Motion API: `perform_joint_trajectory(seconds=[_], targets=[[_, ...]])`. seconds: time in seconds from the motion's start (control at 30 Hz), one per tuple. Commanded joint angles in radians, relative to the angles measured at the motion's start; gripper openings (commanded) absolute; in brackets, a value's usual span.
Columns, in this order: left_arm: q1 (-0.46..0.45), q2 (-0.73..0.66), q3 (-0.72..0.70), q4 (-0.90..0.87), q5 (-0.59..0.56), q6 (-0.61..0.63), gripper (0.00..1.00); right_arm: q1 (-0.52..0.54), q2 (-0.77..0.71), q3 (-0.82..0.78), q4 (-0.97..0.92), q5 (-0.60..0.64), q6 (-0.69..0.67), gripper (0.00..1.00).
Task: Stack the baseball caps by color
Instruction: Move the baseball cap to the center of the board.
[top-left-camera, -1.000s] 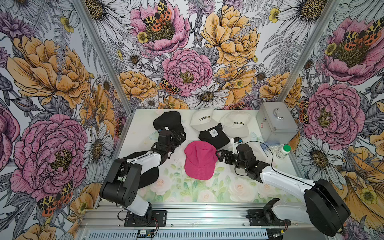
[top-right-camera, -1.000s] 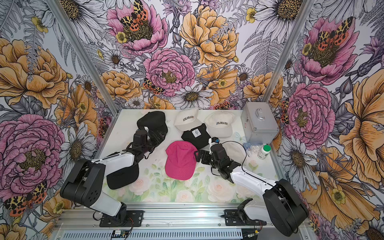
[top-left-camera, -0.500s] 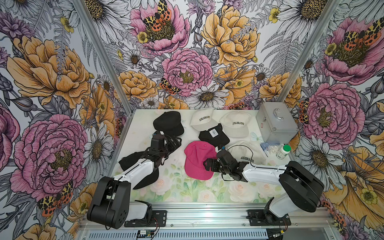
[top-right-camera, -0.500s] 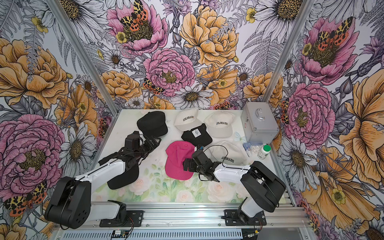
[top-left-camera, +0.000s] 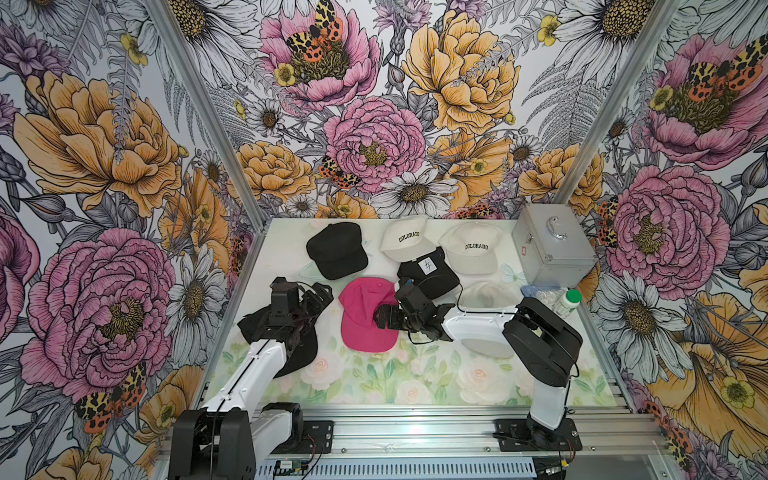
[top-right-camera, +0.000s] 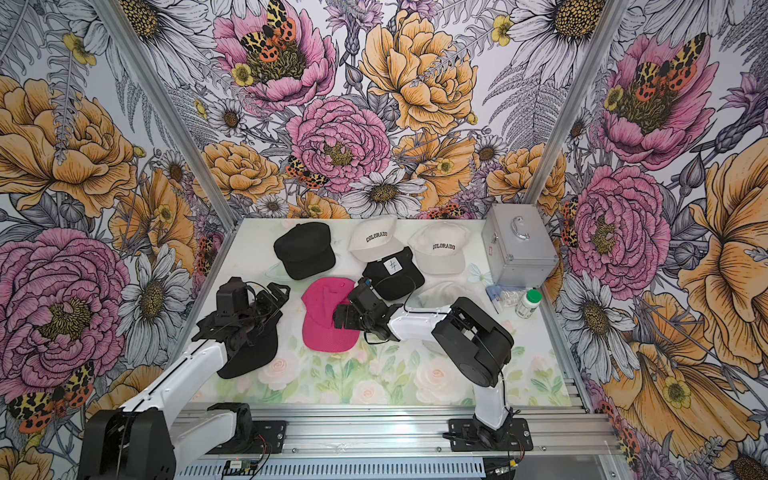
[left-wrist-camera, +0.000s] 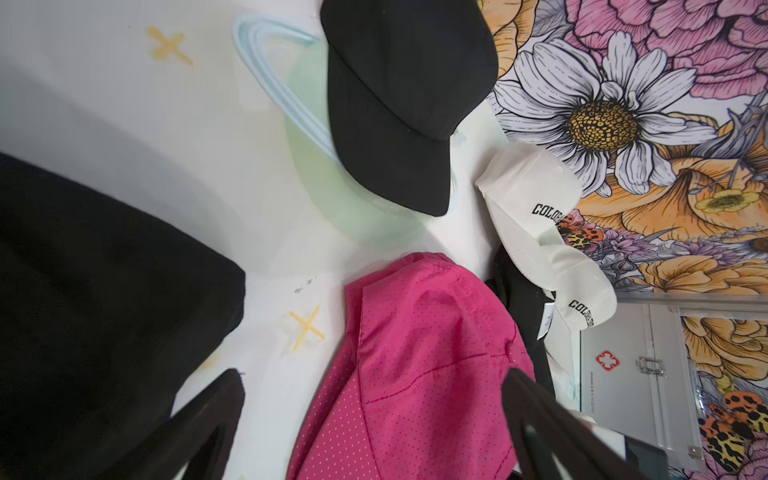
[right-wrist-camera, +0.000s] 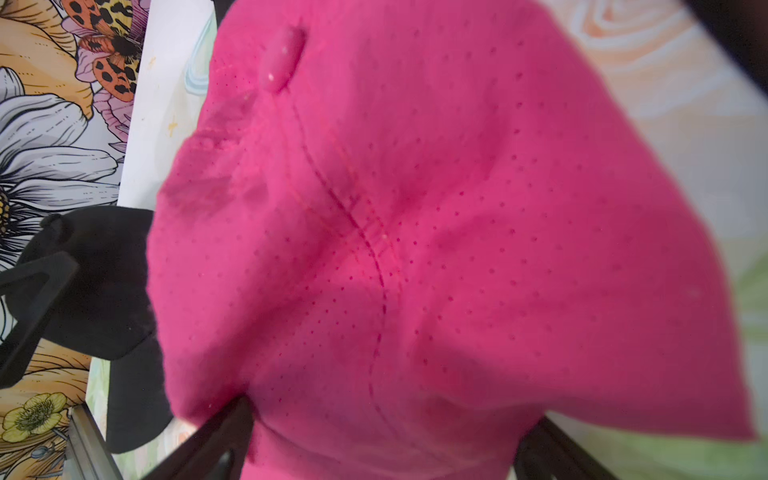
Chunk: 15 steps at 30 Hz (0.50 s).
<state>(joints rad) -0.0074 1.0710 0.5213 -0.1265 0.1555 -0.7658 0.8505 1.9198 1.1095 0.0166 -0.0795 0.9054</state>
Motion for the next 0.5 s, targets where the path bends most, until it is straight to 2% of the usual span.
perform_joint_trajectory(seconds=[0.0, 0.2, 0.37, 0.47], targets=[[0.05, -0.009, -0.001, -0.015, -0.025, 0.053, 0.99, 0.002, 0.1, 0.15, -0.036, -0.043, 0.015, 0.96], [0.125, 0.001, -0.02, -0.018, 0.011, 0.061, 0.99, 0.005, 0.254, 0.333, -0.031, -0.03, 0.114, 0.96], [0.129, -0.002, -0.018, -0.024, 0.032, 0.071, 0.99, 0.032, 0.349, 0.476, -0.029, -0.002, 0.161, 0.96], [0.13, -0.015, -0.015, -0.034, -0.012, 0.071, 0.99, 0.054, 0.41, 0.56, -0.027, 0.035, 0.214, 0.97]])
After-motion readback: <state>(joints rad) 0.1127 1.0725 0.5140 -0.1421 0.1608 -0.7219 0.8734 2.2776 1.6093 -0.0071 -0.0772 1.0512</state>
